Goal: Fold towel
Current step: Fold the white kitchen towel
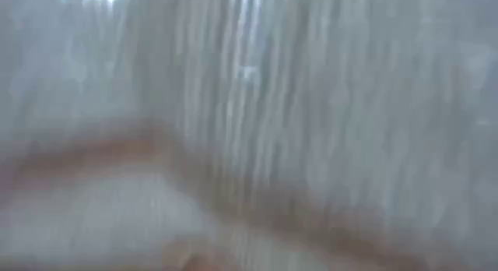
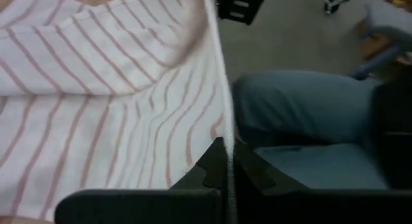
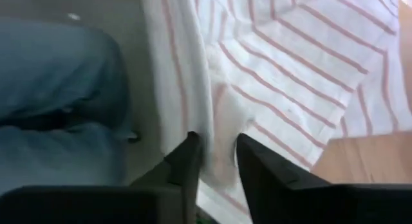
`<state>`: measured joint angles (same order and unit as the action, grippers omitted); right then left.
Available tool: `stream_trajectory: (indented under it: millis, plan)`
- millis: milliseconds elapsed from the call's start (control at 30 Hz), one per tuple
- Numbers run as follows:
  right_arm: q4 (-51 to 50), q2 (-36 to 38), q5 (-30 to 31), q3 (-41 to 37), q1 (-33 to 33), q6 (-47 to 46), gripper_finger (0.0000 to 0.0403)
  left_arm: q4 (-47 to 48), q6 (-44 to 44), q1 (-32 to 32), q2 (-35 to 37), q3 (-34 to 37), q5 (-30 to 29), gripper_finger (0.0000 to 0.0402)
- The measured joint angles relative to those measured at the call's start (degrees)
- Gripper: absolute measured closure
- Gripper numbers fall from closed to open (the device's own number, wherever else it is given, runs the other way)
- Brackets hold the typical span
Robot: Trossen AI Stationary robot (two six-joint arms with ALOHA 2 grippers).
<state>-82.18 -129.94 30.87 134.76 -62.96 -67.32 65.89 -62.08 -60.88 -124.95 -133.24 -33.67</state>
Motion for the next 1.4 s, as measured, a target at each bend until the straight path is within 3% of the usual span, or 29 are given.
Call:
stream_trajectory:
  millis: [167, 333, 833, 1133, 1300, 1400]
  plan:
    - [-5.20, -6.71, -2.00, 0.00, -2.24, 0.66, 0.0254, 0.29, -1.30, 0.05, -2.76, 0.23, -1.22, 0.0401]
    - [-7.86, -13.75, -4.35, -0.02, -5.46, -1.28, 0.0225, 1.85, -2.96, -0.04, -3.45, 0.30, -3.05, 0.0401]
    - [-7.09, -20.51, -4.35, -0.02, -6.60, -0.34, 0.0235, 1.88, -2.97, 0.04, -3.30, 0.14, -3.32, 0.0401]
    - [-5.54, -20.51, -9.84, -0.04, -3.77, 3.30, 0.0287, 1.81, -2.51, 0.04, -3.28, 0.17, -3.34, 0.0401]
    - [-5.16, -20.31, -9.27, 0.02, -2.56, 3.69, 0.0374, 1.80, -2.51, 0.04, -3.28, 0.17, -3.37, 0.0401]
    - [-5.87, -19.31, -8.50, 0.20, -2.38, 4.51, 0.0394, 1.82, -2.24, 0.04, -3.25, 0.17, -4.65, 0.0401]
